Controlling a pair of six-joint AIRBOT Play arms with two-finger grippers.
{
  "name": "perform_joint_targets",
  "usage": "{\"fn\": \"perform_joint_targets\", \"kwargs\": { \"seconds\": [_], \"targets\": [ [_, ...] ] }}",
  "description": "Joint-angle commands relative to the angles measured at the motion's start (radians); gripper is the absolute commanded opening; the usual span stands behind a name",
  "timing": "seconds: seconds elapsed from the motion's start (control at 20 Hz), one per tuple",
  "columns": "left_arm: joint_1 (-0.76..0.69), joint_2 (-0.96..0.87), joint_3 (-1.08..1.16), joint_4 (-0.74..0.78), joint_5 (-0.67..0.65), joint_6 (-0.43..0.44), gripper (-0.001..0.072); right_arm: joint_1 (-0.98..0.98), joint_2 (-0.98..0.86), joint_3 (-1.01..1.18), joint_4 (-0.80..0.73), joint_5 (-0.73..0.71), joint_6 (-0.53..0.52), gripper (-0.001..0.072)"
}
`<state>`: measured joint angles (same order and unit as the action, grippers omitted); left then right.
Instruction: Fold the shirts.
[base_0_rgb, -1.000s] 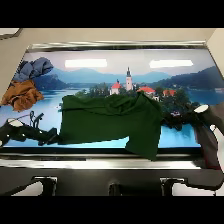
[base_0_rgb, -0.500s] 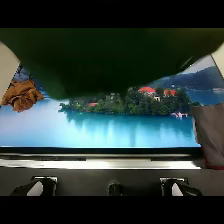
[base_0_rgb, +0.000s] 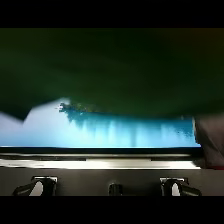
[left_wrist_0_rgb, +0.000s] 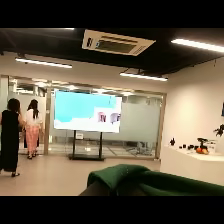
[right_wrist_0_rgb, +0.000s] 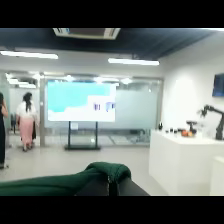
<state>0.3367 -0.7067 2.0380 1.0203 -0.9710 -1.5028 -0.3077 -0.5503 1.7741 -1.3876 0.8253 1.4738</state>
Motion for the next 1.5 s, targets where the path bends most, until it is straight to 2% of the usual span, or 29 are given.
{"fn": "perform_joint_targets", "kwargs": {
  "seconds": [0.0,0.15,0.2,0.3,0.35,0.45,0.55,0.7,0.85,0.95,1.05,1.15,1.25,1.35,1.45],
  "targets": [
    [0.0,-0.034,-0.043,0.03,-0.154,-0.017,0.0029,0.0,-0.062,0.005,-0.041,0.207,0.034,0.0038],
    [-0.002,-0.127,-0.239,0.031,-0.344,-0.004,0.0029,0.001,-0.288,0.005,0.008,0.591,0.023,0.0037],
    [-0.005,-0.166,-0.346,0.027,-0.362,0.021,0.003,0.002,-0.388,-0.003,0.047,0.704,0.008,0.0036],
    [-0.027,-0.257,-0.565,0.027,-0.321,0.083,0.0029,0.055,-0.576,-0.053,0.066,0.784,0.005,0.0035],
    [-0.041,-0.319,-0.666,0.028,-0.286,0.114,0.003,0.104,-0.668,-0.088,0.043,0.763,0.008,0.0035],
    [-0.059,-0.461,-0.794,0.027,-0.218,0.12,0.0029,0.176,-0.83,-0.129,0.016,0.653,0.055,0.0035],
    [-0.064,-0.633,-0.816,0.016,-0.145,0.12,0.0029,0.224,-0.983,-0.129,0.026,0.476,0.127,0.0035],
    [-0.071,-0.857,-0.714,-0.038,-0.063,0.12,0.0029,0.237,-1.128,-0.128,0.114,0.224,0.238,0.0035],
    [-0.092,-0.997,-0.566,-0.096,-0.033,0.136,0.003,0.233,-1.17,-0.128,0.146,0.013,0.269,0.0035],
    [-0.099,-1.022,-0.498,-0.097,-0.043,0.192,0.003,0.229,-1.167,-0.108,0.144,-0.003,0.253,0.0036],
    [-0.089,-1.015,-0.458,-0.087,-0.123,0.221,0.003,0.212,-1.141,-0.088,0.137,0.145,0.216,0.0036],
    [-0.069,-1.015,-0.435,-0.041,-0.306,0.221,0.003,0.2,-1.103,-0.088,0.089,0.413,0.143,0.0037],
    [-0.065,-1.019,-0.46,0.042,-0.496,0.206,0.003,0.2,-1.098,-0.116,0.009,0.667,0.146,0.0037],
    [-0.066,-1.019,-0.549,0.094,-0.568,0.188,0.003,0.2,-1.098,-0.219,0.031,0.726,0.145,0.0037],
    [-0.064,-1.025,-0.639,0.093,-0.595,0.176,0.003,0.2,-1.098,-0.3,0.037,0.689,0.152,0.0036]
  ]
}}
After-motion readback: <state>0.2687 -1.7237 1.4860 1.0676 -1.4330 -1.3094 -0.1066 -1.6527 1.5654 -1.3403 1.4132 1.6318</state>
